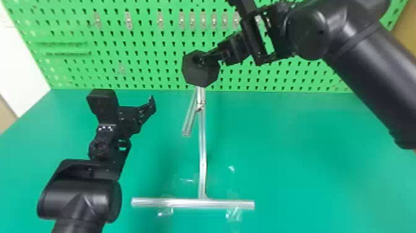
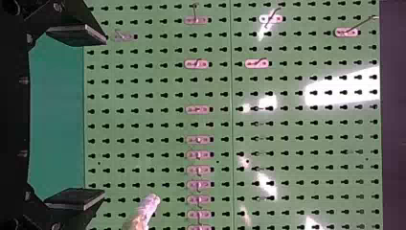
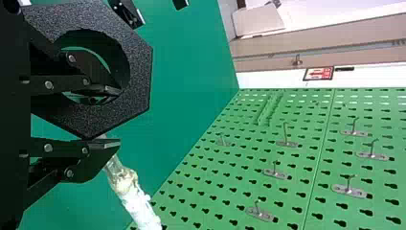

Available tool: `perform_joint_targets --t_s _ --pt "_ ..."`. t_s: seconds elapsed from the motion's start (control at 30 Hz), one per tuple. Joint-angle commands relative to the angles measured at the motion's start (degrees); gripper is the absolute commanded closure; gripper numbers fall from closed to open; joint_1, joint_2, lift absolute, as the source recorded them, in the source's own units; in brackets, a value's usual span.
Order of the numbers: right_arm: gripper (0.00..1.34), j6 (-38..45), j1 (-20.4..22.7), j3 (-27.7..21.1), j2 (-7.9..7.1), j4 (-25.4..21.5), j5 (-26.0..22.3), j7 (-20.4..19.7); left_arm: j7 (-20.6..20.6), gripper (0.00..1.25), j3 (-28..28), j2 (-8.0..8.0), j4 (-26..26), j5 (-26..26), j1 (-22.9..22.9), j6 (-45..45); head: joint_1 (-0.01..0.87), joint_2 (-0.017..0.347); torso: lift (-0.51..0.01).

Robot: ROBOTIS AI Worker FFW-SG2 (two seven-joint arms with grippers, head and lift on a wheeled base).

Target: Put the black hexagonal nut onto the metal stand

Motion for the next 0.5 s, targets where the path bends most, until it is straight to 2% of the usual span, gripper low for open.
perform_joint_targets --t_s 0.0,0.1,0.3,0.47 --pt "1.12 0.0 0.1 0.1 -0.09 0.1 -0.1 0.0 0.0 0.16 0.0 -0.02 0.0 0.0 0.0 0.0 0.693 0.081 -0.001" --pt "1.09 -0.1 0.1 0.0 -0.09 0.2 -0.4 0.0 0.0 0.16 0.0 -0.02 0.0 0.0 0.0 0.0 0.693 0.081 -0.001" --pt "0.90 -0.3 0.1 -0.1 -0.18 0.5 -1.4 0.0 0.0 0.16 0.1 -0.02 0.0 0.0 0.0 -0.1 0.693 0.081 -0.001" --pt "0.61 -0.5 0.2 0.0 -0.26 0.7 -1.8 0.0 0.0 0.16 0.0 0.07 0.0 0.0 0.0 -0.1 0.693 0.081 -0.001"
